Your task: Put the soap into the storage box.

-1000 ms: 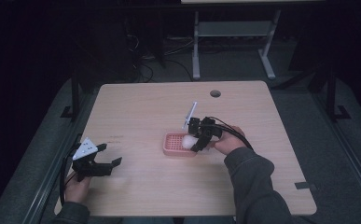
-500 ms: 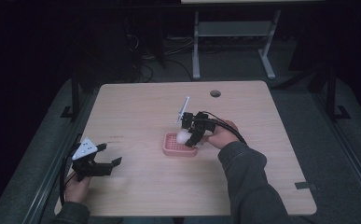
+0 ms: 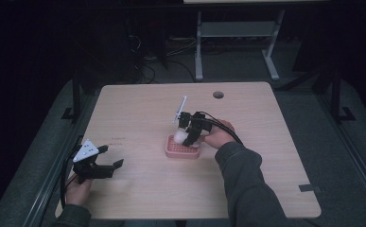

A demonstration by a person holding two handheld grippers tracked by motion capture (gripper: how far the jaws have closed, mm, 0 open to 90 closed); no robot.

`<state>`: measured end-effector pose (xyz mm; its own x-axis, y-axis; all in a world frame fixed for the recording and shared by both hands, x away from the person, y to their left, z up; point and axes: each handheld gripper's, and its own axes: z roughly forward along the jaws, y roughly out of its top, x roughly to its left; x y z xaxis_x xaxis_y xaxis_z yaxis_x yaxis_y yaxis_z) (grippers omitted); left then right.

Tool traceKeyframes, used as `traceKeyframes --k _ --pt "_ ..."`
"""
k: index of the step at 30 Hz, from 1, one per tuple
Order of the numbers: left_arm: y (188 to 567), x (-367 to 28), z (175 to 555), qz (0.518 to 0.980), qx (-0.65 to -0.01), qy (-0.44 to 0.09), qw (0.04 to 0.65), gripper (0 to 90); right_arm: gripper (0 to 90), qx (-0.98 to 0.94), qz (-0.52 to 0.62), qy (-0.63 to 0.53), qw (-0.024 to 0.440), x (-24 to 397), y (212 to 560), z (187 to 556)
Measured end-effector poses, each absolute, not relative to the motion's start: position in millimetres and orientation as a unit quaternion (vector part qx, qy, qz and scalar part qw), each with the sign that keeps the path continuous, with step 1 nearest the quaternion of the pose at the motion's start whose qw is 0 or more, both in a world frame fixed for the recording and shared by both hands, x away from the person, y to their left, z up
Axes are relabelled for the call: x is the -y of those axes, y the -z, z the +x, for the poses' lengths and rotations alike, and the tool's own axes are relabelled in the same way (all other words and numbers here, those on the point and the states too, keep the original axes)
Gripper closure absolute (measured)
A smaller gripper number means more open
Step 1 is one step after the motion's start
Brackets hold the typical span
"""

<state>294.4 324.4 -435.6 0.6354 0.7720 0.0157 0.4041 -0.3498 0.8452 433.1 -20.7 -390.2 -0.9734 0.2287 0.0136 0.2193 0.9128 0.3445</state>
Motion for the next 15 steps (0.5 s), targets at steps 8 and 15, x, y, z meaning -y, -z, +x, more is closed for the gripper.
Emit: traceKeyframes --k 8,15 --pt "436 -324 294 0.794 -0.370 -0.212 0.433 14.4 48.8 -0.979 0.115 -0.171 0.006 14 398 436" --pt "436 -324 295 0.793 -0.371 -0.211 0.435 14.4 48.8 -0.979 0.119 -0.165 0.006 10 408 440"
